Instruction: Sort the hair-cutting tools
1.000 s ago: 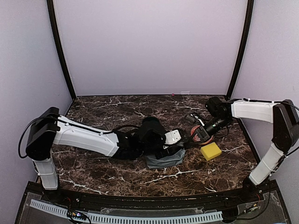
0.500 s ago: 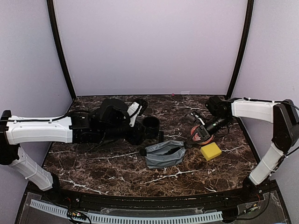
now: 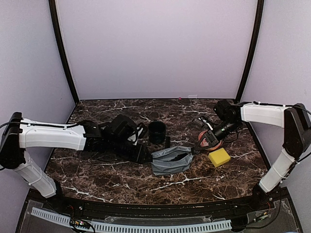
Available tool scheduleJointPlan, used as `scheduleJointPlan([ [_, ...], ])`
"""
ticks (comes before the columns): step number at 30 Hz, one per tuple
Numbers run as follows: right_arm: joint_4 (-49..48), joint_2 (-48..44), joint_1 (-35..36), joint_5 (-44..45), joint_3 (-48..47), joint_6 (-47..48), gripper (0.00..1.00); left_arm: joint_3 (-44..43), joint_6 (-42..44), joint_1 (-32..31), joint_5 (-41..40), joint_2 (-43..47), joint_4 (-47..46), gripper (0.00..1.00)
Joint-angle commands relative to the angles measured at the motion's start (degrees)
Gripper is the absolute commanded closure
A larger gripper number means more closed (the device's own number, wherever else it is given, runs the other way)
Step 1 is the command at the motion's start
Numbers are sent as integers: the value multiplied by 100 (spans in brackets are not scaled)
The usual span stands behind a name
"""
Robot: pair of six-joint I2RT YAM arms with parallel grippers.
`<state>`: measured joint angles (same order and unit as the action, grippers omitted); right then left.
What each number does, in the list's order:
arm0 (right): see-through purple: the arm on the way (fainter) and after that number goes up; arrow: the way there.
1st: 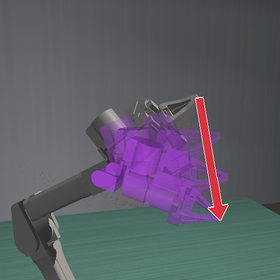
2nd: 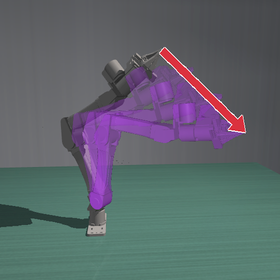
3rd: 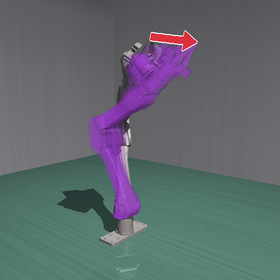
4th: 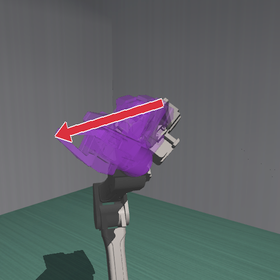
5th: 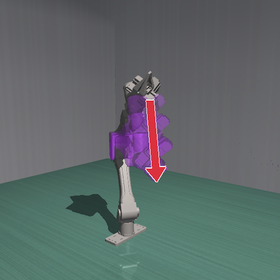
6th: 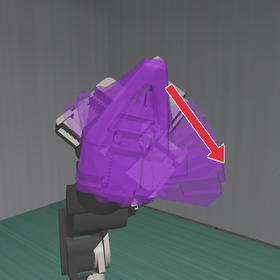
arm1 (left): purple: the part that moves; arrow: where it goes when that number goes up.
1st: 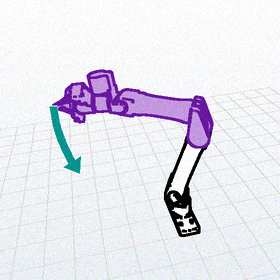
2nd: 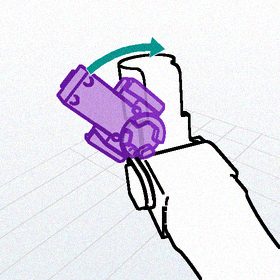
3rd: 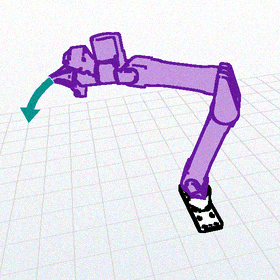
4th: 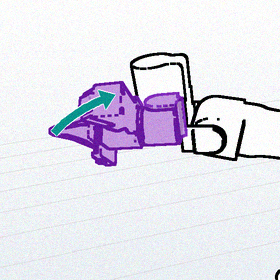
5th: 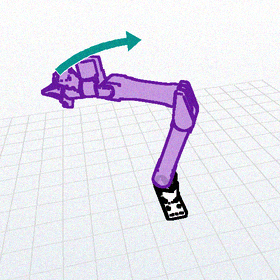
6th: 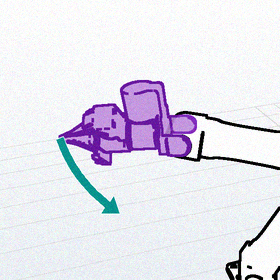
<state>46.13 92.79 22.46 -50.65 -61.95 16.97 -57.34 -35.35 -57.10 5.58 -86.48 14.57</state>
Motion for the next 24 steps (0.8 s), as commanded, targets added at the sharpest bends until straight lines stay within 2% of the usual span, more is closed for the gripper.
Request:
scheduleJointPlan([
  [1, -148, -75, -37, -2, 20, -18, 100, -75, -144, 62, 361, -206, 34, 61],
  [3, -148, -85, -39, 15, 39, -17, 100, -141, -75, 76, 513, -293, 58, 74],
  [8, 42, -106, -31, 192, 171, 298, 100, -34, 42, 80, 1010, -59, 216, 99],
  [11, 601, -105, 55, 254, 173, 825, 100, 298, 45, 78, 1222, 538, 489, 100],
  [14, 926, -104, 402, 262, 276, 1142, 100, 614, -132, 86, 765, 1371, 1077, 100],
  [17, 678, -36, 801, 309, 283, 919, 100, 957, -334, 106, 307, 1992, 1400, 100],
  [24, 949, 764, 1156, 4, -842, 805, 100, 1616, -634, 199, -252, 2393, 1740, 100],
])
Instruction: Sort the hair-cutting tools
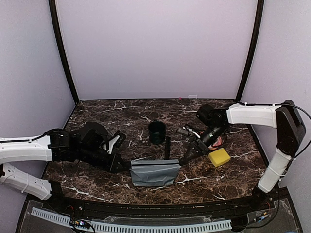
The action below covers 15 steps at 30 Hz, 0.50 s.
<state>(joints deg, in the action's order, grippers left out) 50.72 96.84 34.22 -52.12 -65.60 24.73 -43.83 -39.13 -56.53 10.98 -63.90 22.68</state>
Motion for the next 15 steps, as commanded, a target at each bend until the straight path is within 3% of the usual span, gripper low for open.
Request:
scheduleJointPlan([
  [1, 499, 424, 13, 112, -589, 5, 100, 277, -313, 143, -915, 161, 1085, 100],
  [5, 551, 669, 189, 101, -900, -43, 98, 313, -459, 164, -1382, 439, 1510, 100],
  [11, 886, 1000, 177, 276, -1563, 172, 70, 437, -358, 325, -1668, 662, 1429, 100],
  [15, 702, 960, 19, 712, -1915, 72, 63, 401, -226, 509, -1733, 463, 1352, 91],
])
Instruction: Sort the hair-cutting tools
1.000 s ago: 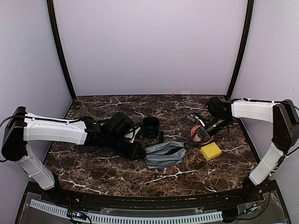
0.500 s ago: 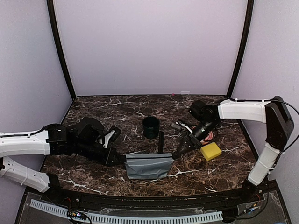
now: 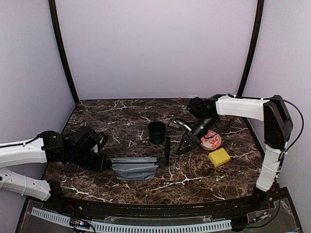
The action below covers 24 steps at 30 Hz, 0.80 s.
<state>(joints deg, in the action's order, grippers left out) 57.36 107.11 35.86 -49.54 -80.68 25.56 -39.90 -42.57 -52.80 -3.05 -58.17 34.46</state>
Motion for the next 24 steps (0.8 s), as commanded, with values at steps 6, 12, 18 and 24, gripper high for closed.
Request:
scheduleJointPlan([
  [6, -1569, -135, 118, 2333, 4, -803, 70, -264, 182, 138, -609, -29, 141, 63],
  [12, -2393, 109, 795, 3607, 64, -944, 66, -514, 156, 138, -1297, 260, 325, 54],
  [18, -2580, 434, 1299, 4423, -103, -1259, 61, -376, 111, 138, -1558, 586, 77, 54],
  [24, -2673, 618, 1705, 4966, -62, -1451, 58, -357, 224, 138, -1734, 709, 8, 53],
])
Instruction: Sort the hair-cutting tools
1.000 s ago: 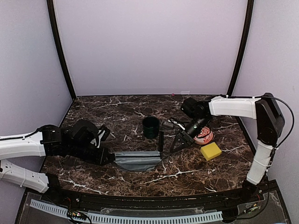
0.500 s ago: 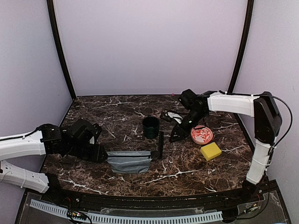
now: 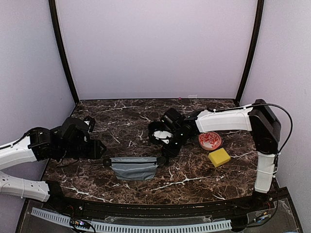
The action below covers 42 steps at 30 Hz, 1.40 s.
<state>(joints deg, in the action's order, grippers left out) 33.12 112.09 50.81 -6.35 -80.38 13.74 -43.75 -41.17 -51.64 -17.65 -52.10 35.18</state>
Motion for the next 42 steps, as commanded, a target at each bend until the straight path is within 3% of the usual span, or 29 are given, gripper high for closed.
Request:
scheduleJointPlan([
  [1, -253, 152, 278, 735, -111, -293, 58, 29, 101, 22, -282, 101, -72, 53],
  [8, -268, 268, 613, 1266, -178, -351, 49, 92, 117, 22, -226, 44, -208, 54],
  [15, -157, 440, 703, 1875, -38, -251, 48, 112, 151, 22, -189, -6, -353, 54],
  [24, -205, -151, 545, 2238, 817, -48, 46, 212, 238, 22, -183, -42, -554, 54],
  [32, 106, -300, -284, 1746, 970, -68, 46, 266, 301, 22, -129, -92, -675, 54],
  [42, 334, -129, -715, 1114, 895, -161, 46, 283, 427, 22, 9, -157, -899, 54],
])
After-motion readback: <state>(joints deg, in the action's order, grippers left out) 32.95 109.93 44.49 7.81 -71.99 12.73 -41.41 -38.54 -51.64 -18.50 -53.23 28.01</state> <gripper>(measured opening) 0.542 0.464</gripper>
